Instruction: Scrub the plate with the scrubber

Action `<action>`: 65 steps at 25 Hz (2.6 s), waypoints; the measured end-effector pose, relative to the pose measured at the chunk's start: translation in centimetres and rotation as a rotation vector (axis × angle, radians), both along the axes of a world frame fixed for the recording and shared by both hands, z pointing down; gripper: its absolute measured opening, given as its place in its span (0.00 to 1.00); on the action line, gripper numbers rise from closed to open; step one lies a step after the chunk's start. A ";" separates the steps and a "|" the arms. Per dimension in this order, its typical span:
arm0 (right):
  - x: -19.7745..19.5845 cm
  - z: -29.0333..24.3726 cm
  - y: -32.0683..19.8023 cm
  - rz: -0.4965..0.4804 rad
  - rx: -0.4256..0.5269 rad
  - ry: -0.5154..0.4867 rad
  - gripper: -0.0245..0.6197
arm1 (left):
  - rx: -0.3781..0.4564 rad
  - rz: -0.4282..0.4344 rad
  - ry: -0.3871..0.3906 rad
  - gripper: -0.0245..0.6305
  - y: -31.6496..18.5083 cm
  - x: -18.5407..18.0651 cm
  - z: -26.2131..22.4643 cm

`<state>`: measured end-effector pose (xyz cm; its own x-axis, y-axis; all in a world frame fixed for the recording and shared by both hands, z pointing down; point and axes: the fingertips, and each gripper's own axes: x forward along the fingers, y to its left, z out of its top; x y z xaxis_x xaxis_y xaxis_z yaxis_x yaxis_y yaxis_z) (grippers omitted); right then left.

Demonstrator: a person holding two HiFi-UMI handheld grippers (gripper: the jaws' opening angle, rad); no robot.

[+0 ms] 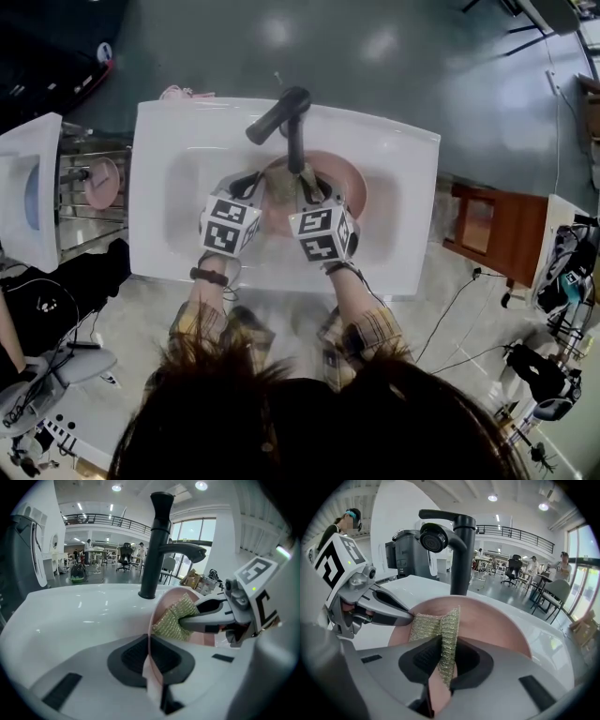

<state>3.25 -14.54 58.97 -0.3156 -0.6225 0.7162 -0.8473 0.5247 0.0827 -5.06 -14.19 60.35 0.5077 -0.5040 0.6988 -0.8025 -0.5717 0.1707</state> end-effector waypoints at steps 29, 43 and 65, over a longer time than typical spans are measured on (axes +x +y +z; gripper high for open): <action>7.3 5.0 6.9 -0.189 -0.218 0.281 0.16 | -0.014 0.033 -0.053 0.07 -0.1 -0.3 0.5; 10.5 0.9 2.2 -0.133 -0.052 0.357 0.16 | -0.021 0.103 -0.077 0.07 0.8 1.0 0.7; 2.9 -0.6 -0.7 -0.195 0.081 0.306 0.16 | -0.038 0.076 -0.070 0.07 1.1 1.6 0.3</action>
<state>6.17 -15.25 58.32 -0.2130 -0.6304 0.7464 -0.6615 0.6553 0.3647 -3.45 -13.11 60.68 0.4928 -0.4384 0.7516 -0.7676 -0.6259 0.1381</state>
